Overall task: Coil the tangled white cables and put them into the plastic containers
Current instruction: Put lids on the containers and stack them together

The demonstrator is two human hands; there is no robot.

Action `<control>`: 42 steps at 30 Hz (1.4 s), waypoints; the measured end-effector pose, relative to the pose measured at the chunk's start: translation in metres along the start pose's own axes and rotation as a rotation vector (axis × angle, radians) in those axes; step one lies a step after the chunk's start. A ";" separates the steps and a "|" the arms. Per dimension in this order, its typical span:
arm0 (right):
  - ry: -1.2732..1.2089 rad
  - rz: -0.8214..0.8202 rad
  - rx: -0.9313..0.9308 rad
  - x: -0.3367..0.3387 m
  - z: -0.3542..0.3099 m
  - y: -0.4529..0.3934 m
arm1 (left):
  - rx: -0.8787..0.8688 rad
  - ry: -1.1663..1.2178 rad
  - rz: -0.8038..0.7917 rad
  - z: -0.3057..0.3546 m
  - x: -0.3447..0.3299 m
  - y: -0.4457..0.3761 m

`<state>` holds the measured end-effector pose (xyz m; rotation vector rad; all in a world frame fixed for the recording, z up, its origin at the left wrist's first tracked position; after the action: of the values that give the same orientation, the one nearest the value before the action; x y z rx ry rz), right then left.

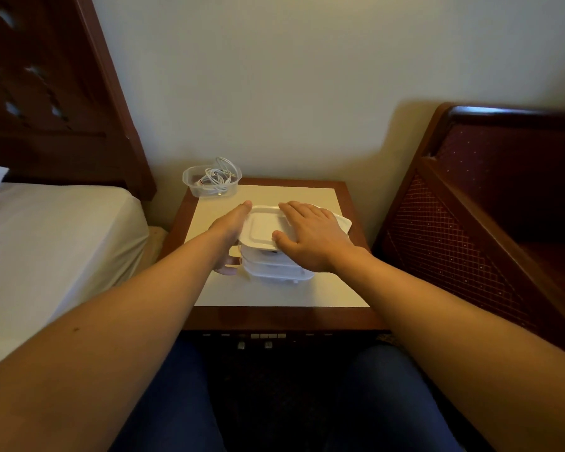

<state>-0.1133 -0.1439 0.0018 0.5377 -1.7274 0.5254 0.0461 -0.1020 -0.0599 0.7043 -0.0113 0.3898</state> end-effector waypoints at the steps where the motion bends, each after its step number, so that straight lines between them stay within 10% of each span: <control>1: -0.001 -0.003 0.006 0.001 0.000 0.002 | 0.004 0.009 -0.015 -0.001 -0.001 -0.001; 21: -0.180 -0.076 0.005 0.019 0.006 -0.002 | 0.057 -0.136 0.005 0.013 0.004 0.006; 31: -0.337 0.164 -0.157 0.035 0.087 -0.058 | -0.009 -0.107 0.151 0.047 0.034 -0.054; 42: -0.005 -0.376 -0.270 -0.082 0.146 -0.105 | -0.112 0.062 0.456 0.063 0.079 -0.150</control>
<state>-0.1454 -0.3095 -0.1019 0.6487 -1.6183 0.0235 0.1795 -0.2183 -0.0946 0.5750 -0.1358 0.8414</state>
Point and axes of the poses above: each hand's wrist, its own y-axis away from the middle knuckle, its own x-axis out of the back of the hand, z = x × y, the point moved 8 cm from there along -y, towards the middle knuckle, and after that the axes turned 1 degree about -x, right-handed, at the moved point
